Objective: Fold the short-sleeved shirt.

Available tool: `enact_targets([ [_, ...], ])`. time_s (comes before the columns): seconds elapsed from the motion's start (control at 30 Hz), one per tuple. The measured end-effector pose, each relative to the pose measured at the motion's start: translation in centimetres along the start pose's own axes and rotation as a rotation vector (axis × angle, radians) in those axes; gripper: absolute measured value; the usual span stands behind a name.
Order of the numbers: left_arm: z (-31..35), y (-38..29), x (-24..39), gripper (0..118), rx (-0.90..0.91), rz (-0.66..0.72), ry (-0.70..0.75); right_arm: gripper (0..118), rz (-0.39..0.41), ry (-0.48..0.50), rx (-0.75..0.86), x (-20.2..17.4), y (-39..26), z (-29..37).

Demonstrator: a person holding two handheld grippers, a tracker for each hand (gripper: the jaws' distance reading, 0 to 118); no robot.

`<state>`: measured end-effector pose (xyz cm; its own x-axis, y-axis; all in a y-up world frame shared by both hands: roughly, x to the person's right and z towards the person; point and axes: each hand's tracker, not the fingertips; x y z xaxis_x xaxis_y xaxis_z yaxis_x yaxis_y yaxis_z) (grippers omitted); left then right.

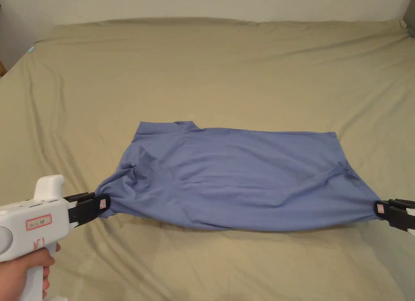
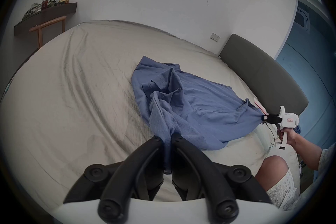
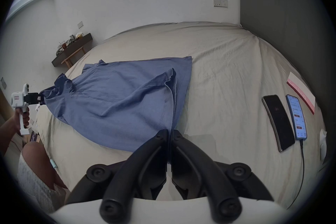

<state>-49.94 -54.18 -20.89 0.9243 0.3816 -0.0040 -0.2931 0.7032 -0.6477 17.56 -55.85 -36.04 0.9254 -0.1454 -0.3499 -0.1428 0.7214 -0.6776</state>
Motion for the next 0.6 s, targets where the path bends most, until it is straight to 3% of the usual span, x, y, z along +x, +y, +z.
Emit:
enact_targets([
  [0.6, 6.8, -2.7, 0.5, 4, 0.041, 0.010, -0.010, 1, -0.014, -0.004, 0.032, -0.7, -3.3, 6.8],
])
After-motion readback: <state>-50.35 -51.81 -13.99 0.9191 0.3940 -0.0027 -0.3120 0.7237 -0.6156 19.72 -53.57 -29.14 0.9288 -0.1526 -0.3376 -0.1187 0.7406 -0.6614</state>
